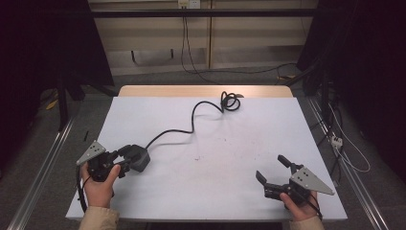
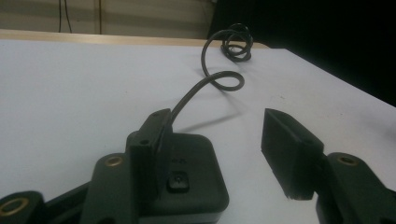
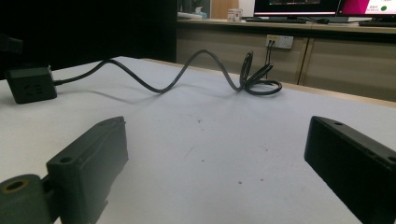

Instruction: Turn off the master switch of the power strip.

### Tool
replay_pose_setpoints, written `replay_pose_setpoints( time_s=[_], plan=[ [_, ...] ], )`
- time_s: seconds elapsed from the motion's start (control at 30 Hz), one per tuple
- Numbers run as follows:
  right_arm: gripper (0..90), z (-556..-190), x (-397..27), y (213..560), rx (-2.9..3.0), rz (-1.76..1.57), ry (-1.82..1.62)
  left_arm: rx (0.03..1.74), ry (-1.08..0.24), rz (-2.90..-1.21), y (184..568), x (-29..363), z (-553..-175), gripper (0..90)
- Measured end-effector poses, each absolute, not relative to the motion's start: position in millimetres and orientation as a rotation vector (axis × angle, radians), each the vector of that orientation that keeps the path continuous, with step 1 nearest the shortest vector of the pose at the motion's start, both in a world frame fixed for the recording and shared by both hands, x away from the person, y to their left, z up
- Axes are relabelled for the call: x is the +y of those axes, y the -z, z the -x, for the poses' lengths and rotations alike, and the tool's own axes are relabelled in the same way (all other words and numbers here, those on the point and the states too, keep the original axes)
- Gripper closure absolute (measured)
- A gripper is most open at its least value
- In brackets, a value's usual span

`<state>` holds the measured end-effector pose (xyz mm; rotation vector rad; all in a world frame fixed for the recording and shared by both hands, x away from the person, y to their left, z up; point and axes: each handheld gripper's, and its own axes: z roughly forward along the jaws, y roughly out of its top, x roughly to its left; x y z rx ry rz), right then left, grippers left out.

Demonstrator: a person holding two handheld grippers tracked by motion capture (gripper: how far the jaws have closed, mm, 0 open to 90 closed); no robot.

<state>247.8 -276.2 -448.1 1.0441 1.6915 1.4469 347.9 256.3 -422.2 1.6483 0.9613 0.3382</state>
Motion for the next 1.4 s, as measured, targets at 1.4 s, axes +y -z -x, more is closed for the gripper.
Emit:
replay_pose_setpoints(
  time_s=[1.4],
  plan=[
    [5.4, -247.5, -275.7, 447.8, 1.691, -1.041, -1.448, 0.907, -0.45, -1.678, 428.1, 255.3, -336.3, 6.4]
  ],
)
